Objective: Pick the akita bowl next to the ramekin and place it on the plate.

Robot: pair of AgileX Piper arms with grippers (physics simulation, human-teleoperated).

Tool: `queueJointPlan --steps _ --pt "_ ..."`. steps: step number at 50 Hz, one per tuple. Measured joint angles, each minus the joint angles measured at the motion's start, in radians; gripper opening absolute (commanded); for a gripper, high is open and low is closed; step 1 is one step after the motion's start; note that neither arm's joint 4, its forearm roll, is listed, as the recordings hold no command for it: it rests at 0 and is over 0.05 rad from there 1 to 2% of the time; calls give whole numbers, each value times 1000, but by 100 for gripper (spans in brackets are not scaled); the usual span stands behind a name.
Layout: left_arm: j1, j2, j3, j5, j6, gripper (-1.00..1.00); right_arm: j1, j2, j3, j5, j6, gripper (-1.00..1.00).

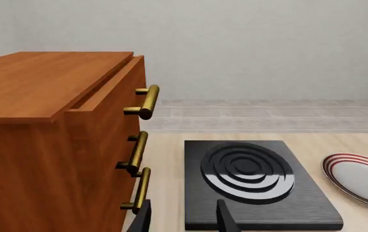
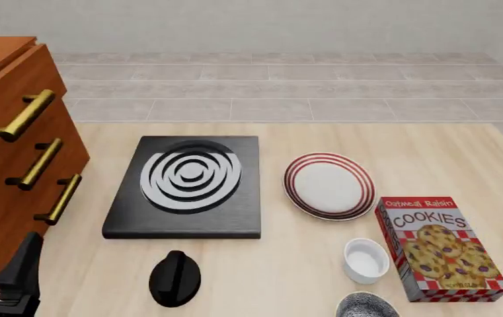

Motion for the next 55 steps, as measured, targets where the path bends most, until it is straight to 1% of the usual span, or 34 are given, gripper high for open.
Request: queueJointPlan --steps 13,18,27,34,39,49,55 --pt "0 0 0 0 0 100 10 45 -68 83 -49 100" --pt "0 0 0 0 0 100 24 66 -87 114 -51 100" --pt "0 0 0 0 0 100 58 106 -123 166 -36 100" --pt "0 0 0 0 0 100 81 139 -157 199 -1 100" --pt "0 0 0 0 0 100 100 158 -169 222 43 100" --pt "0 0 0 0 0 100 131 182 -166 262 114 100" --pt "0 0 0 0 0 100 144 192 -164 283 143 100"
